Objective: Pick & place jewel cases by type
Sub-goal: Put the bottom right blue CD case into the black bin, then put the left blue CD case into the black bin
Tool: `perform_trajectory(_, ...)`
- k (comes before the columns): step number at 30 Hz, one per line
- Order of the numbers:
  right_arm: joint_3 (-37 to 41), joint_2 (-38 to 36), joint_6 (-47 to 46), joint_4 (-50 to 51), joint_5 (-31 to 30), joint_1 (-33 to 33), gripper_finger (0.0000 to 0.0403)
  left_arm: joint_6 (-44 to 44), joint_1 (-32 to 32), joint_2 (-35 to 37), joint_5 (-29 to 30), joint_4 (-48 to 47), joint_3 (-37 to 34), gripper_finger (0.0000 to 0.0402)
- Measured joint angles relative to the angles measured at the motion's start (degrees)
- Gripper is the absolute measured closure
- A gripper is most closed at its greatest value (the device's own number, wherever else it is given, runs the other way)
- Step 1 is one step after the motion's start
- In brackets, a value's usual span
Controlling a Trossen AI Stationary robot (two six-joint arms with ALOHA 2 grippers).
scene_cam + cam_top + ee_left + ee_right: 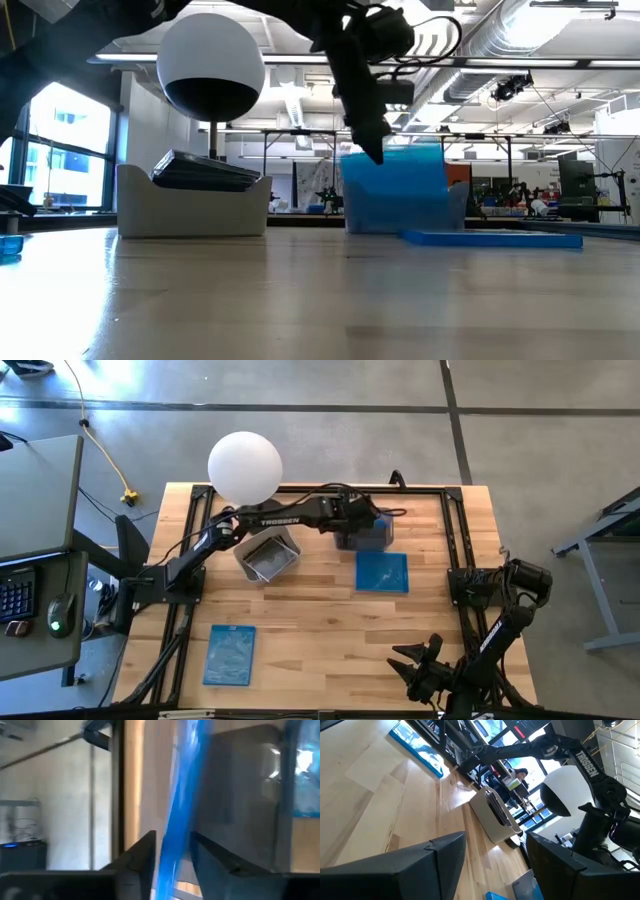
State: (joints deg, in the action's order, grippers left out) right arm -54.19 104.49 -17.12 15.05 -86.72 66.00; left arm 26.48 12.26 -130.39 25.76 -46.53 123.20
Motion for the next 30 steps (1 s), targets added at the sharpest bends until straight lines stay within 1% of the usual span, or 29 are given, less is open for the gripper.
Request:
perform_trajectory(2,0.0,0.0,0.0,0.0,0.0,0.0,0.0199,-0.2,0.0,0.0,-1.6,-1.3,0.0,0.0266)
perform_trajectory(4,0.0,0.0,0.0,0.0,0.0,0.0,0.0199,-0.2,-0.2,0.0,-1.2,-2.0,0.0,0.0248)
perform_trajectory(8,0.0,0.0,0.0,0.0,0.0,0.0,0.0199,-0.8,-1.0,0.0,3.3,-2.2,0.5,0.0228)
perform_trajectory(11,0.0,0.0,0.0,0.0,-0.1,0.0,0.0199,-1.8,-2.0,0.0,4.7,-2.1,2.4,0.0225)
perform_trajectory(13,0.0,0.0,-0.7,0.0,-0.1,0.0,0.0199,-2.9,-3.2,0.0,4.6,-4.5,4.6,0.0225)
perform_trajectory(18,0.0,0.0,-3.6,0.2,0.3,0.0,0.0199,-10.9,-7.3,0.0,-0.3,-14.3,11.9,0.0224)
perform_trajectory(20,0.0,0.0,-4.9,0.3,0.5,0.0,0.0199,-13.0,-8.9,1.7,-1.0,-14.8,10.7,0.0224)
perform_trajectory(21,0.0,0.0,-5.4,0.4,0.7,0.0,0.0199,-13.3,-9.6,2.4,-1.1,-16.6,10.5,0.0224)
perform_trajectory(25,0.0,0.0,-5.5,1.6,1.7,-1.4,0.0199,-13.5,-12.8,4.5,0.2,-20.4,11.8,0.0224)
perform_trajectory(27,-0.1,0.0,-6.9,3.1,2.7,-3.2,0.0199,-13.7,-14.4,5.4,1.8,-19.7,11.8,0.0224)
perform_trajectory(28,-0.1,0.0,-7.8,3.8,3.6,-4.7,0.0199,-14.1,-15.1,5.7,2.8,-20.5,11.8,0.0224)
perform_trajectory(30,-0.1,0.0,-12.9,6.0,8.8,-8.0,0.0199,-14.9,-16.5,6.2,4.9,-20.1,11.8,0.0224)
